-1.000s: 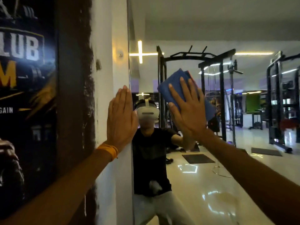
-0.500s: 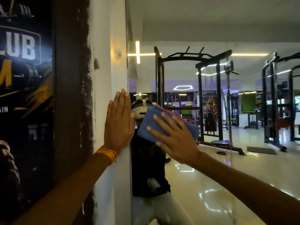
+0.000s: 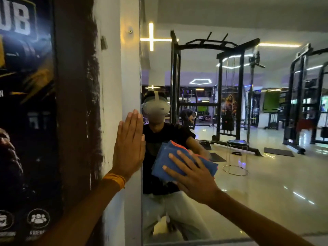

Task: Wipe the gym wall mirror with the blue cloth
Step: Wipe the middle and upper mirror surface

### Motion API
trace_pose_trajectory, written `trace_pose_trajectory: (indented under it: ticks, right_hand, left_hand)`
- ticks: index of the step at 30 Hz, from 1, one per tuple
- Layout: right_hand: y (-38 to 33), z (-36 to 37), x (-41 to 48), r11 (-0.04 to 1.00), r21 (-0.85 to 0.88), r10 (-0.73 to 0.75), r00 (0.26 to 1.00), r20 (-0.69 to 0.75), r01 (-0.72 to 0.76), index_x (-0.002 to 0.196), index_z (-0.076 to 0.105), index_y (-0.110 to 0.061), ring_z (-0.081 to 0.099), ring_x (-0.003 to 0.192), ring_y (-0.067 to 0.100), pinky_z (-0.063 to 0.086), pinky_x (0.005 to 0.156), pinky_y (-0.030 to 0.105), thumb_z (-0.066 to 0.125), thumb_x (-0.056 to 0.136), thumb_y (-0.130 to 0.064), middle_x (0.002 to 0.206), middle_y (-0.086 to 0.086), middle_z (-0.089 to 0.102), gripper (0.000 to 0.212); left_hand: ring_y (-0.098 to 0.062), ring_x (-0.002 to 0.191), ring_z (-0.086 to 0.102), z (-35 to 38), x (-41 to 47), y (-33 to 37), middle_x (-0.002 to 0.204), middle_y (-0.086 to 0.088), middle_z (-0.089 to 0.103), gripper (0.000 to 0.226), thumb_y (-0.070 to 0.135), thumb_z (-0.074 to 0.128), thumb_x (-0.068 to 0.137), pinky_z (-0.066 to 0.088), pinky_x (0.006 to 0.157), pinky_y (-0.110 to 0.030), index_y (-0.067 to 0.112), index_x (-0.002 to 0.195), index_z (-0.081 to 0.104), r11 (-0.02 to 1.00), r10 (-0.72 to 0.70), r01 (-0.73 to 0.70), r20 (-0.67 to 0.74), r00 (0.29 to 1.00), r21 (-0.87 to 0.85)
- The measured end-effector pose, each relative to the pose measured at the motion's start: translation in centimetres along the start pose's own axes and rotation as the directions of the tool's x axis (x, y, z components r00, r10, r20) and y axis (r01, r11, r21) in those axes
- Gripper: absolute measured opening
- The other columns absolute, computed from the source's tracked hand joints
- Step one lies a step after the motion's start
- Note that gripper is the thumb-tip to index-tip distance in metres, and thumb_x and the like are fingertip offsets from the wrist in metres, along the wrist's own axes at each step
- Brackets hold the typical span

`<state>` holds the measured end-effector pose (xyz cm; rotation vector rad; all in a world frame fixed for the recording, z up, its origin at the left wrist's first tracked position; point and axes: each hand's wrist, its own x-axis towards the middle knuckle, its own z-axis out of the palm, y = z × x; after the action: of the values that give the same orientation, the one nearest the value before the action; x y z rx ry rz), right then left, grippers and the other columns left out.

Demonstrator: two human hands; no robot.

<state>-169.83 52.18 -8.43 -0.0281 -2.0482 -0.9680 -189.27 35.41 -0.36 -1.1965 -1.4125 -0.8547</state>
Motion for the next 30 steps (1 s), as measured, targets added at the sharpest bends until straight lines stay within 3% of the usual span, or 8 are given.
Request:
trace_pose_trajectory:
  ticks: [3,8,13,16,22,25,27,30]
  right_hand:
    - [3.0,-1.2,1.6,1.000,-0.008,-0.030,0.999,-0.018,0.029,0.162,0.025,-0.030,0.010,0.159,0.028,0.013,0.126,0.053,0.035,0.109,-0.045,0.170,0.006,0.017,0.056]
    - [3.1,-1.8,5.0,0.905,0.147,0.419,0.897,-0.142,-0.400,0.160,0.031,-0.024,0.011,0.158,0.031,0.007,0.127,0.052,0.032,0.110,-0.042,0.169,0.009,0.018,0.053]
    - [-1.8,0.5,-2.0,0.999,0.033,0.014,1.000,0.012,-0.014,0.161,0.027,-0.029,0.010,0.158,0.028,0.006,0.127,0.049,0.044,0.107,-0.041,0.169,0.006,0.017,0.057]
    - [1.4,-0.8,-0.3,0.999,0.004,-0.032,0.999,0.002,0.032,0.159,0.031,-0.027,0.015,0.157,0.029,0.004,0.128,0.048,0.035,0.110,-0.040,0.168,0.009,0.021,0.051]
    - [-0.1,-0.4,1.4,0.875,0.154,0.477,0.872,-0.108,-0.460,0.159,0.034,-0.025,0.009,0.158,0.031,0.002,0.128,0.051,0.039,0.107,-0.039,0.169,0.008,0.015,0.054]
    - [-5.9,2.2,-4.9,0.988,0.082,0.130,0.991,0.042,-0.133,0.160,0.028,-0.030,0.002,0.159,0.028,-0.002,0.128,0.050,0.042,0.103,-0.043,0.171,0.005,0.011,0.060]
    - [-5.0,2.1,-7.1,0.996,0.042,-0.080,0.991,0.106,0.076,0.161,0.022,-0.030,0.001,0.159,0.026,-0.001,0.128,0.047,0.045,0.100,-0.041,0.171,0.003,0.013,0.066]
    - [0.0,0.3,-4.1,0.996,0.008,-0.093,0.996,0.014,0.093,0.161,0.027,-0.026,0.012,0.158,0.028,0.006,0.128,0.048,0.047,0.104,-0.032,0.169,0.007,0.020,0.060]
  left_hand:
    - [-0.029,0.160,0.006,0.1,0.2,0.1,0.171,-0.014,0.011,0.064,0.016,0.038,0.104,0.000,0.130,-0.043,0.004,0.163,0.014,1.000,-0.010,0.010,-0.001,1.000,0.009]
    - [-0.030,0.159,0.006,0.3,-1.3,0.4,0.171,-0.014,0.010,0.065,0.016,0.038,0.105,0.001,0.130,-0.044,0.006,0.163,0.012,1.000,-0.023,0.023,0.004,1.000,0.011]
    - [-0.033,0.158,0.010,0.5,-3.5,0.8,0.170,-0.018,0.014,0.065,0.018,0.036,0.106,-0.001,0.130,-0.042,0.007,0.163,0.008,0.999,-0.011,0.011,0.004,1.000,0.030]
    - [-0.033,0.158,0.009,0.7,-3.9,0.8,0.170,-0.018,0.014,0.066,0.019,0.035,0.105,-0.002,0.130,-0.042,0.008,0.163,0.004,0.999,-0.014,0.013,0.009,1.000,0.040]
    - [-0.032,0.159,0.008,1.0,-4.6,0.7,0.170,-0.017,0.012,0.066,0.018,0.037,0.106,0.000,0.130,-0.043,0.007,0.163,0.005,1.000,-0.016,0.016,-0.003,1.000,0.009]
    - [-0.031,0.158,0.008,1.3,-6.2,0.7,0.170,-0.017,0.014,0.067,0.017,0.037,0.106,0.001,0.130,-0.044,0.008,0.162,0.003,1.000,-0.003,0.003,-0.003,1.000,0.003]
    - [-0.030,0.158,0.008,1.3,-7.1,0.7,0.169,-0.017,0.016,0.067,0.015,0.039,0.106,0.000,0.130,-0.043,0.009,0.162,0.004,1.000,-0.002,0.002,0.000,1.000,-0.027]
    - [-0.028,0.159,0.007,1.3,-7.5,0.7,0.170,-0.014,0.013,0.066,0.012,0.042,0.105,0.000,0.129,-0.042,0.007,0.162,0.007,0.999,0.005,-0.004,0.004,1.000,-0.054]
